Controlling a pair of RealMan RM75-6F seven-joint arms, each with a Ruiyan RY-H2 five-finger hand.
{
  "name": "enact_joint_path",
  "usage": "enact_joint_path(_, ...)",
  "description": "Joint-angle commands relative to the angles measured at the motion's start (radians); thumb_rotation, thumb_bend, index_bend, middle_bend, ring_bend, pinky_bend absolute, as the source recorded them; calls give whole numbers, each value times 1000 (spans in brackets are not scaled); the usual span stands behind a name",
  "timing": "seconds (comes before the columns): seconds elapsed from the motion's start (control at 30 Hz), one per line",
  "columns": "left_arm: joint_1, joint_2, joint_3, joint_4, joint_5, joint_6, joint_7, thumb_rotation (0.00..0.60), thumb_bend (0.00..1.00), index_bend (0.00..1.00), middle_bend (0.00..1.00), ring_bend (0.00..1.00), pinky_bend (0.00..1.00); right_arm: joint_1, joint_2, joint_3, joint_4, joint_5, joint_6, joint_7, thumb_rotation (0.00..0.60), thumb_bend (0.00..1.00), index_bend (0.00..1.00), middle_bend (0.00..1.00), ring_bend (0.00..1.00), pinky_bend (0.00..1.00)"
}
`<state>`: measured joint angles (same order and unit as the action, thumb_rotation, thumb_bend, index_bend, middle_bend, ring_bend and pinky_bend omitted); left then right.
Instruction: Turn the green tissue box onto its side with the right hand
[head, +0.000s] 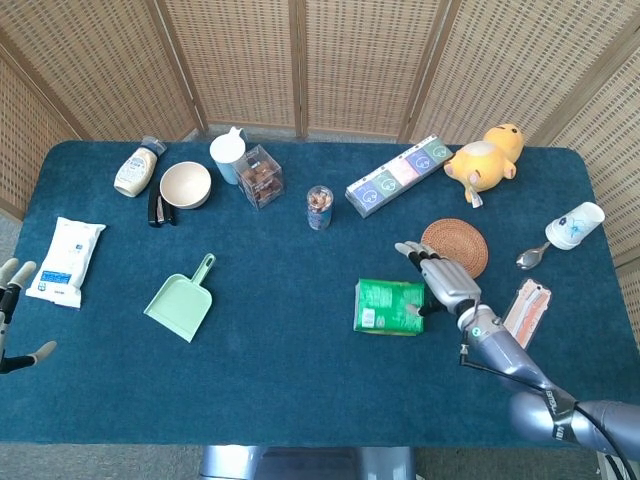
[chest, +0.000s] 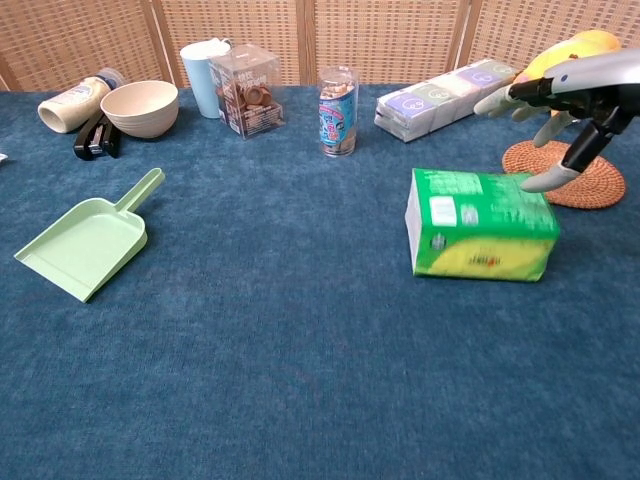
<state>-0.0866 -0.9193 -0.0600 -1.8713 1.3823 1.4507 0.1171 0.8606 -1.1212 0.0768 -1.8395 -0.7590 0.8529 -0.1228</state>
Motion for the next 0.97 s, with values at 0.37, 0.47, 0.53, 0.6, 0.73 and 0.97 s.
enact_joint_path(0.37, 4, 0, 7, -2, 23, 9, 0, 600, 0, 0, 0, 0, 0, -282, -92, -86, 138, -546, 404, 56, 600, 0, 0, 0, 0, 82)
enact_joint_path(0.47, 6, 0, 9, -1, 29, 12, -1, 600, 0, 0, 0, 0, 0, -328, -114, -102, 178, -593, 471, 37, 517, 0, 0, 0, 0, 31)
enact_joint_path(0.53, 6, 0, 11, 1, 31, 11, 1, 600, 0, 0, 0, 0, 0, -380, -124, -118, 203, -636, 551, 1, 416, 0, 0, 0, 0, 8)
enact_joint_path(0.6, 7, 1, 12, -1, 35, 15, 2, 600, 0, 0, 0, 0, 0, -410, -133, -120, 215, -655, 593, -20, 367, 0, 0, 0, 0, 0)
enact_joint_path(0.73, 13, 2, 14, -6, 49, 30, 4, 600, 0, 0, 0, 0, 0, -469, -151, -128, 242, -685, 658, -53, 351, 0, 0, 0, 0, 0)
enact_joint_path(0.97, 12, -2, 14, -8, 52, 28, 17, 600, 0, 0, 0, 0, 0, -537, -187, -118, 329, -732, 732, -38, 485, 0, 23, 0, 0, 34)
